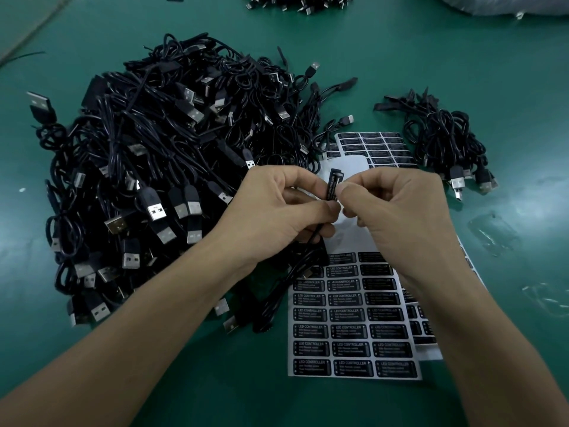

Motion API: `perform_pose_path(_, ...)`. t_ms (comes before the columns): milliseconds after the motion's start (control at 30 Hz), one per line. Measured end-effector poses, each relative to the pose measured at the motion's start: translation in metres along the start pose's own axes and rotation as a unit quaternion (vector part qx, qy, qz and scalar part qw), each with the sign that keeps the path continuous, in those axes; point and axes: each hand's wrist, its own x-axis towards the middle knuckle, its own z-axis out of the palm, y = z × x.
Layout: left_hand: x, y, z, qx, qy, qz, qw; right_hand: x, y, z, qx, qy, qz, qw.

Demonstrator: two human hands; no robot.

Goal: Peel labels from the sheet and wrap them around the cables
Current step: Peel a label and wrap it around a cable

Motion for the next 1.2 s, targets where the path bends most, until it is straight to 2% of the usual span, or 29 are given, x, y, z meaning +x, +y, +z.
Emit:
perform_pose_path(333,0.000,0.000,0.000,-0.010,0.001,0.006,1.000,-0.001,0.003,-0.003,-0.028,0.028,-0.020,0.999)
perform_pose_path(633,0.000,0.000,0.000,0.016,-0.009,0.011,1.000,0.002,0.003,-0.003,0.028,-0.037,-0.031,0.998)
perform_pose_path(833,-0.001,0.000,0.002,0.027,0.003,0.039,0.999,0.000,0.002,-0.001,0.020,-0.029,-0.040,0.999)
perform_pose_path(1033,-0.001,0.006,-0.003,0.047,-0.019,0.047,0.998,-0.003,0.001,0.003,0.041,-0.011,-0.019,0.999)
perform_pose_path(1200,-0.001,0.012,-0.008,0.095,-0.015,0.058,0.994,-0.005,-0.003,0.003,0.042,-0.016,-0.048,0.998)
